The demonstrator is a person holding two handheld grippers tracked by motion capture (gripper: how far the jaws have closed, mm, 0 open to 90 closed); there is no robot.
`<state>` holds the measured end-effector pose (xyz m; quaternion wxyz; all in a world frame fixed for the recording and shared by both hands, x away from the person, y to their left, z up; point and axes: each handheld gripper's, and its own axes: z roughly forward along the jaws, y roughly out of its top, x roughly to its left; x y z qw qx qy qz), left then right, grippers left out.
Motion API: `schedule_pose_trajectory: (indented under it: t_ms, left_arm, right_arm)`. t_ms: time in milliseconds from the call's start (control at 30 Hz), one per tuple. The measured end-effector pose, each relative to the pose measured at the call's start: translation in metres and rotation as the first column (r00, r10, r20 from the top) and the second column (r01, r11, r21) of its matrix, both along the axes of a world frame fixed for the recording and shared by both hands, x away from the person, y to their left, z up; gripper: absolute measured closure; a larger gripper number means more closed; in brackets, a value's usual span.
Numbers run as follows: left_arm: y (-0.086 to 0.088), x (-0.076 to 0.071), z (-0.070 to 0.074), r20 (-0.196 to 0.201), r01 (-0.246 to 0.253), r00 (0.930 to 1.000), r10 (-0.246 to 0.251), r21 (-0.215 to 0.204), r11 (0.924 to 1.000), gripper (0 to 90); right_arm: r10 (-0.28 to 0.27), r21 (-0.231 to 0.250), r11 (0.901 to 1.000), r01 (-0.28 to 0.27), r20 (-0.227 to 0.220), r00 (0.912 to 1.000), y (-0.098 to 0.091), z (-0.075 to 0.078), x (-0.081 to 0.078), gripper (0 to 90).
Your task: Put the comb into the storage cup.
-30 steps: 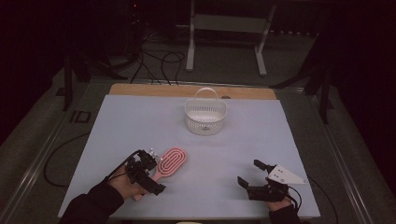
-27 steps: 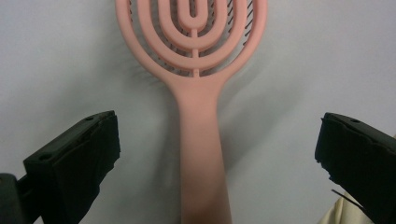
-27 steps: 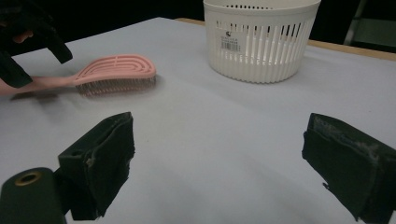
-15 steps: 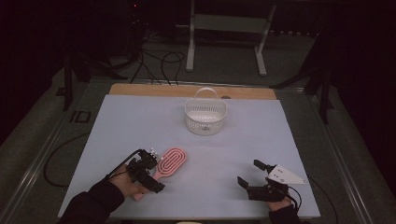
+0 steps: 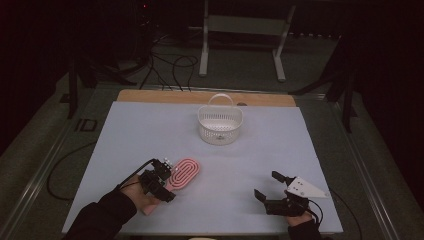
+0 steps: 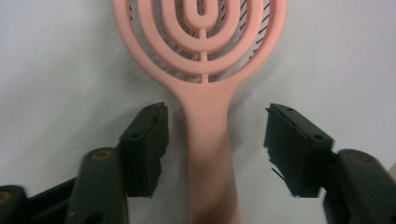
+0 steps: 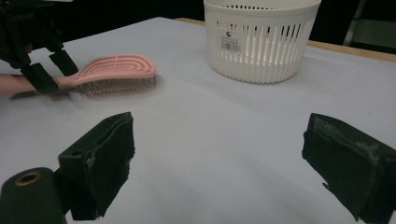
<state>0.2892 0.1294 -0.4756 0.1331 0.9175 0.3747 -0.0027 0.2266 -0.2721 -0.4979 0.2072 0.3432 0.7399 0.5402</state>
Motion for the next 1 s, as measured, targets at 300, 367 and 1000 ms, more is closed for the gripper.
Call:
schedule_pose_trajectory:
  t_ms: [300,367,1000]
  left_arm:
    - [-0.003,0.003,-0.004,-0.012,-0.007,0.9999,0.007,0.044,0.999,53.8]
    - [-0.003,0.004,-0.005,-0.023,-0.009,0.9997,0.01,0.042,0.9991,56.9]
    - [-0.007,0.011,-0.009,-0.078,0.026,0.9968,-0.019,0.081,0.9964,69.5]
  right_arm:
    - [0.0,-0.002,1.0,0.0,0.001,1.0,0.0,0.0,0.0,9.0]
    - [0.0,-0.004,1.0,0.0,0.0,1.0,0.0,0.0,0.0,9.0]
    - [0.0,-0.007,1.0,0.0,0.0,1.0,0.001,0.0,0.0,9.0]
